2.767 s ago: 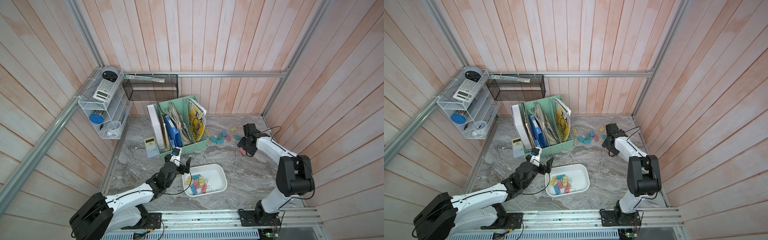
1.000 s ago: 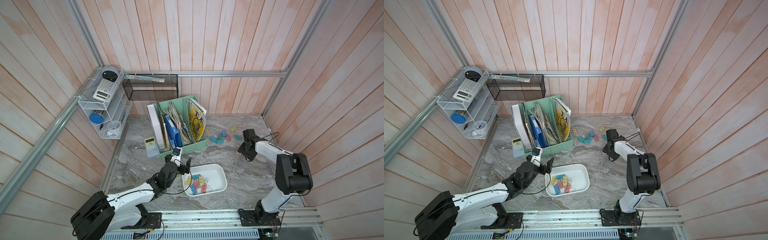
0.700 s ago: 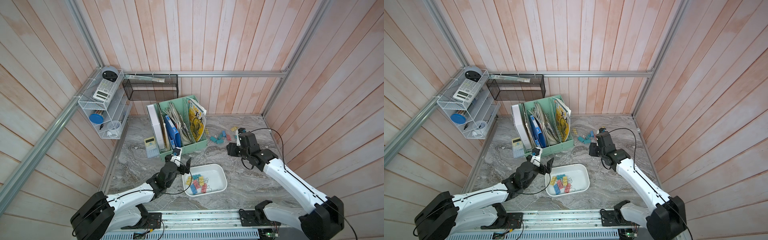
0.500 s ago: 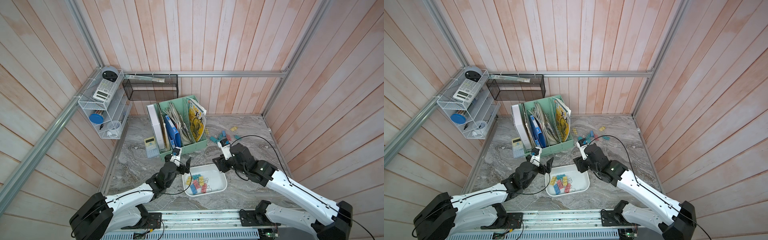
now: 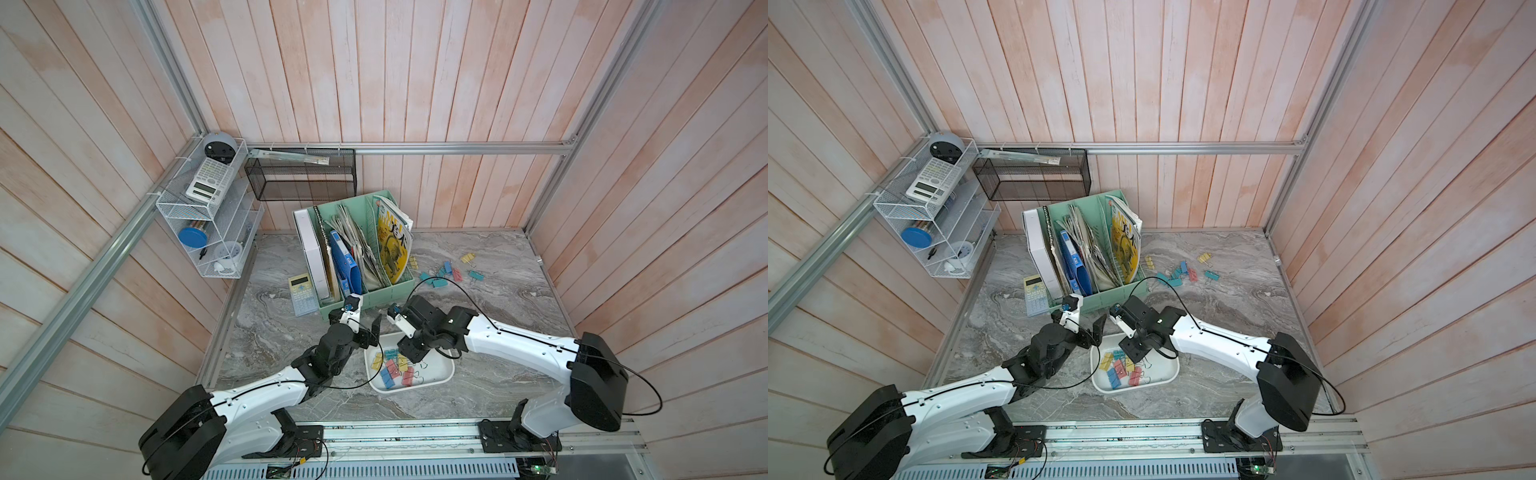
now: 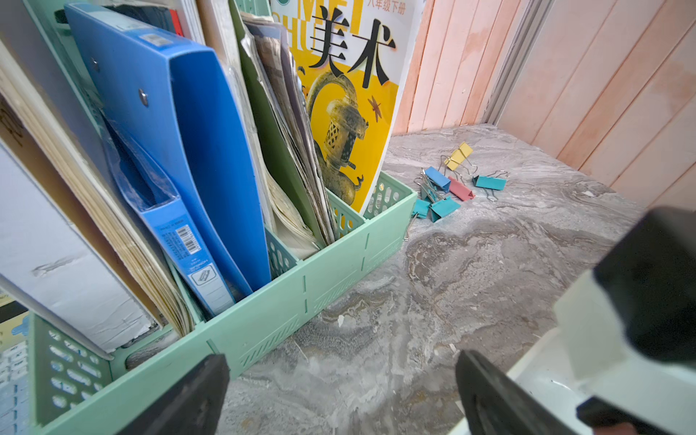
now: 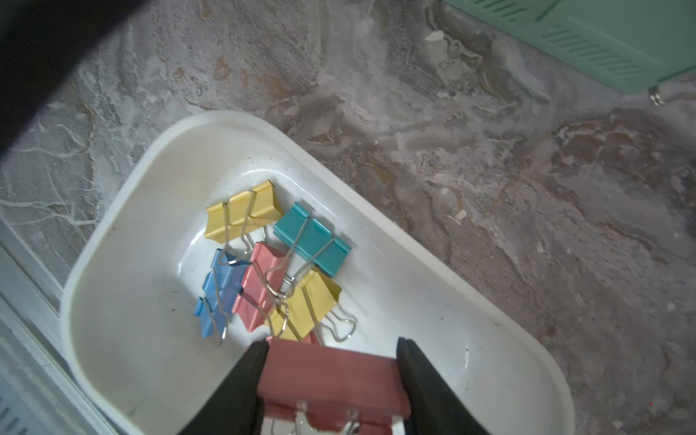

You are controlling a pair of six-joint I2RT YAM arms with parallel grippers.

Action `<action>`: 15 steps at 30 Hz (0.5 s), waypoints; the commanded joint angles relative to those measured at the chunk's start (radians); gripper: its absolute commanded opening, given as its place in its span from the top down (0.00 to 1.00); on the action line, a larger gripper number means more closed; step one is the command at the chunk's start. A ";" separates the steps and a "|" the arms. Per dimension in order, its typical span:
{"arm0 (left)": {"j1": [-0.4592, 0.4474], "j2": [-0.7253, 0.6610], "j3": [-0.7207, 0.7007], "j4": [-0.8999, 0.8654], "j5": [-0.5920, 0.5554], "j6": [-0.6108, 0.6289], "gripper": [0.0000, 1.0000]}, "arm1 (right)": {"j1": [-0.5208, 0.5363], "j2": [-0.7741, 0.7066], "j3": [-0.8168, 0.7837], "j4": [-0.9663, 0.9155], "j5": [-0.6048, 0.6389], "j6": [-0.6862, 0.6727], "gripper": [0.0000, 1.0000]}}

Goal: Put the binder clips in the storage box
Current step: Place the binder clip in the storage box.

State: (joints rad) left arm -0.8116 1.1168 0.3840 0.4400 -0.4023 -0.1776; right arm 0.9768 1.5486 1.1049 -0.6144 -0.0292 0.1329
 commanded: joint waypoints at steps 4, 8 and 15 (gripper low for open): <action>-0.004 -0.127 -0.078 0.060 -0.120 -0.016 0.00 | 0.015 0.139 0.141 -0.075 -0.100 -0.003 0.69; -0.004 -0.161 -0.098 0.075 -0.135 -0.008 0.00 | 0.022 0.212 0.206 -0.067 -0.149 0.008 0.67; -0.004 -0.153 -0.090 0.069 -0.125 -0.011 0.00 | 0.028 0.300 0.264 -0.068 -0.221 0.008 0.58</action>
State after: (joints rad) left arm -0.8051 0.9668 0.2947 0.4709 -0.5732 -0.1833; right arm 0.9867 1.8198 1.3357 -0.6800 -0.1780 0.1574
